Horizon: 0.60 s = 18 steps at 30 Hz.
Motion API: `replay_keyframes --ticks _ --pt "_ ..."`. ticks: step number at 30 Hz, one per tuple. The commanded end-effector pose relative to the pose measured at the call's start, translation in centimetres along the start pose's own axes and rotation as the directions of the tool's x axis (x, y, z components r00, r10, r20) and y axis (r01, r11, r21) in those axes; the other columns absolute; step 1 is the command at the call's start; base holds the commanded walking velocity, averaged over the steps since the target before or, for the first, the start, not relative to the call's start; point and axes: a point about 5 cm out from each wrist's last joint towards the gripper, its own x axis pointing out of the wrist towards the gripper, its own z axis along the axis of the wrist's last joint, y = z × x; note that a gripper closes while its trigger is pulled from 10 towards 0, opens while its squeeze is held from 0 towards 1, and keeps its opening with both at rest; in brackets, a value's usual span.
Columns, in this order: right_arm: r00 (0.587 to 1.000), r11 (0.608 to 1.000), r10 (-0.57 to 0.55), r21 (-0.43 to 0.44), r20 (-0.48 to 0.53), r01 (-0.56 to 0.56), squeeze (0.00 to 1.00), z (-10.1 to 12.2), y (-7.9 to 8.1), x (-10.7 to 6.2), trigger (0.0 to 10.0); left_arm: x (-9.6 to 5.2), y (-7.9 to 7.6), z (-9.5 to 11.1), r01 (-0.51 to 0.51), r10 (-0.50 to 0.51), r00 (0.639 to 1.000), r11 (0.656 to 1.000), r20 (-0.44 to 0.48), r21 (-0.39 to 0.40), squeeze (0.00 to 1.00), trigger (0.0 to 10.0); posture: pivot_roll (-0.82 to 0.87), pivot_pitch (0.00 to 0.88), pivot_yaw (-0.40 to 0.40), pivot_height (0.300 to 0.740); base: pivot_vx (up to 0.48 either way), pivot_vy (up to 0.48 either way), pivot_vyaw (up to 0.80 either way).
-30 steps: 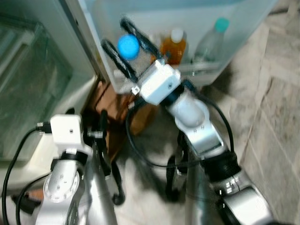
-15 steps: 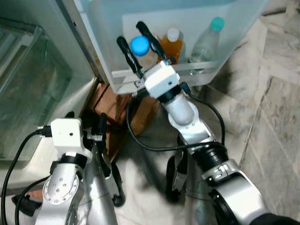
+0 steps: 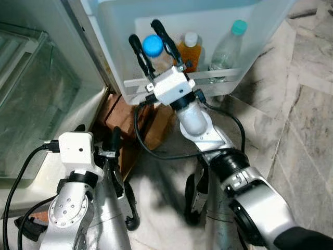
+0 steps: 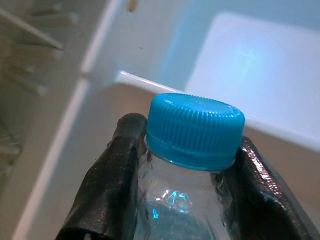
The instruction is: Restocking fridge
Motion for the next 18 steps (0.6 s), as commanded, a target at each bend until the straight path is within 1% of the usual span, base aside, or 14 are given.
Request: replay_keyframes --ticks 1,3,7,9,10,12,15,18 --pt "0.994 1.0 -0.026 0.001 -0.107 0.026 0.0 -1.5 -0.1 -0.8 10.0 -0.5 0.1 -0.2 -0.009 0.009 1.0 1.0 -0.017 0.001 0.0 10.0 0.18 0.434 0.017 0.428 0.0 0.0 0.0" --pt "0.995 0.999 -0.034 0.013 -0.095 0.036 0.0 -1.2 0.2 -0.5 10.0 -0.6 0.0 -0.1 -0.009 0.009 1.0 1.0 -0.019 -0.002 0.0 10.0 0.18 0.442 0.015 0.428 0.0 0.0 0.0" --pt "0.996 0.999 -0.034 0.015 -0.082 0.036 0.0 -1.0 0.9 -0.6 10.0 -0.9 0.0 0.0 -0.009 0.009 1.0 1.0 -0.02 -0.001 0.0 10.0 0.19 0.458 0.014 0.428 0.0 0.0 0.0" --pt "0.998 1.0 -0.027 0.009 -0.057 0.027 0.0 -0.8 1.1 -0.6 10.0 -1.1 -0.1 0.1 -0.006 0.006 1.0 1.0 -0.018 0.002 0.0 10.0 0.19 0.468 0.013 0.428 0.0 0.0 0.0" --pt "0.999 1.0 -0.028 0.007 -0.025 0.028 0.0 -0.4 1.1 -0.5 10.0 -1.3 -0.2 0.2 -0.007 0.007 1.0 1.0 -0.021 0.0 0.0 10.0 0.19 0.475 0.011 0.428 0.0 0.0 0.0" --pt "0.999 0.999 -0.034 0.004 0.013 0.034 0.0 0.2 1.0 0.0 10.0 -1.3 -0.2 0.3 -0.008 0.008 1.0 1.0 -0.021 -0.001 0.0 10.0 0.19 0.483 0.009 0.428 0.0 0.0 0.0" --pt "0.992 0.999 -0.048 0.014 0.119 0.047 0.0 2.2 0.4 1.6 10.0 -1.4 -0.1 0.4 -0.014 0.013 1.0 1.0 -0.022 -0.004 0.0 10.0 0.19 0.491 0.004 0.428 0.0 0.0 0.0" --pt "0.983 0.998 -0.06 0.03 0.175 0.056 0.0 3.5 0.0 2.6 10.0 -1.4 -0.1 0.3 -0.02 0.02 0.999 1.0 -0.025 -0.007 0.0 10.0 0.19 0.49 -0.001 0.428 0.0 0.0 0.0"
